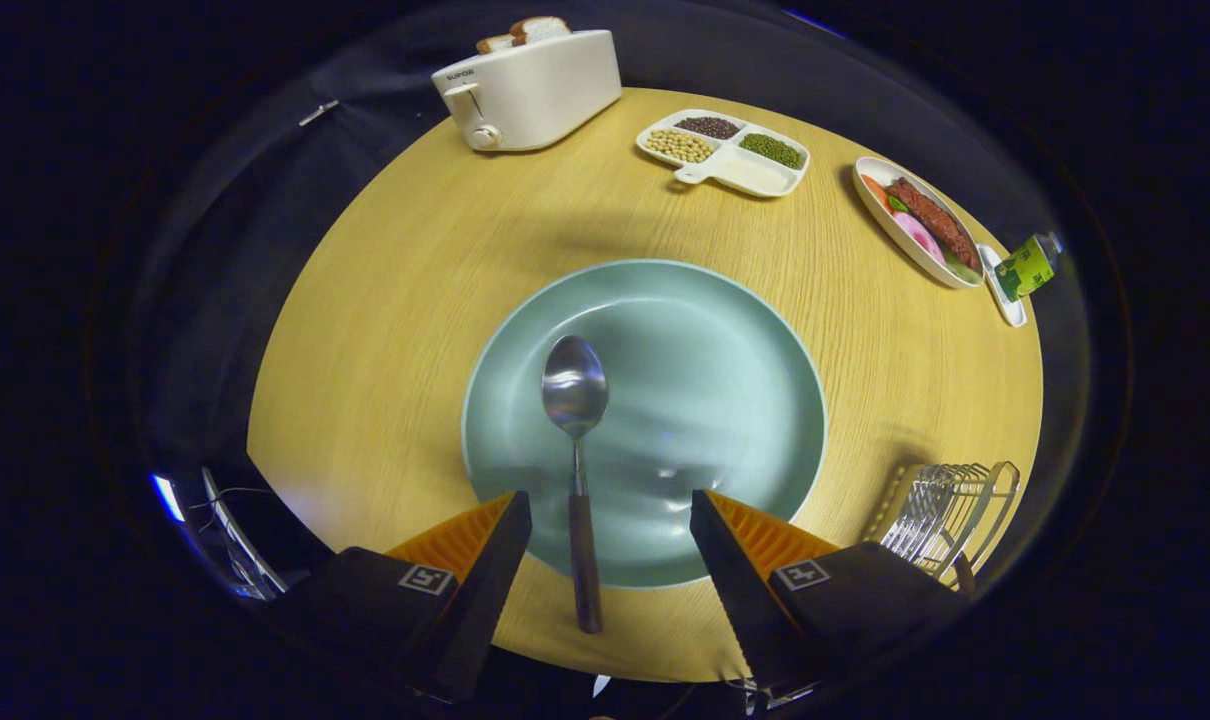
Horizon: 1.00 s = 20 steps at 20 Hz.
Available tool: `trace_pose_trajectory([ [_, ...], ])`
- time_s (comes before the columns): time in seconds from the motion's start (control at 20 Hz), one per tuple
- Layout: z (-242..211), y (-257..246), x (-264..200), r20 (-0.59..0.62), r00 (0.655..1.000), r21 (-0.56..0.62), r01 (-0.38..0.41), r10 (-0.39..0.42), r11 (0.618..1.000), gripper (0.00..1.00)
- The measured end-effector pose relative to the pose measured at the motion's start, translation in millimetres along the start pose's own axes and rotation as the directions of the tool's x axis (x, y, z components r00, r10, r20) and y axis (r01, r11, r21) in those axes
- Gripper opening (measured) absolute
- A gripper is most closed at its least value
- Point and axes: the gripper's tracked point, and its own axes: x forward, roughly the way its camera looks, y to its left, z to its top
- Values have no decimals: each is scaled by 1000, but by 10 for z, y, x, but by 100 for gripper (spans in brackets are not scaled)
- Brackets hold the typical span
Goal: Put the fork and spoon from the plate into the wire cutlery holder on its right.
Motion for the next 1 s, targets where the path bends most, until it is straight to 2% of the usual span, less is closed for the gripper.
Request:
trace_pose_trajectory([
  [0.2,-58,-35,87,-17,999,-20,48,-49,999,99],
  [0.3,-101,-30,134,-36,998,-29,51,-52,998,92],
  [0.5,-213,9,200,-86,995,-40,36,-39,999,51],
  [0.6,-243,71,205,-102,995,-45,0,-5,999,46],
  [0.7,-244,34,209,-100,995,-47,6,-10,999,44],
  [0.75,-240,33,188,-102,995,-32,-1,-3,999,21],
  [0.95,-186,70,220,-84,995,-33,-64,61,997,11],
  [1.0,-125,59,195,-48,996,-12,-72,71,997,9],
])
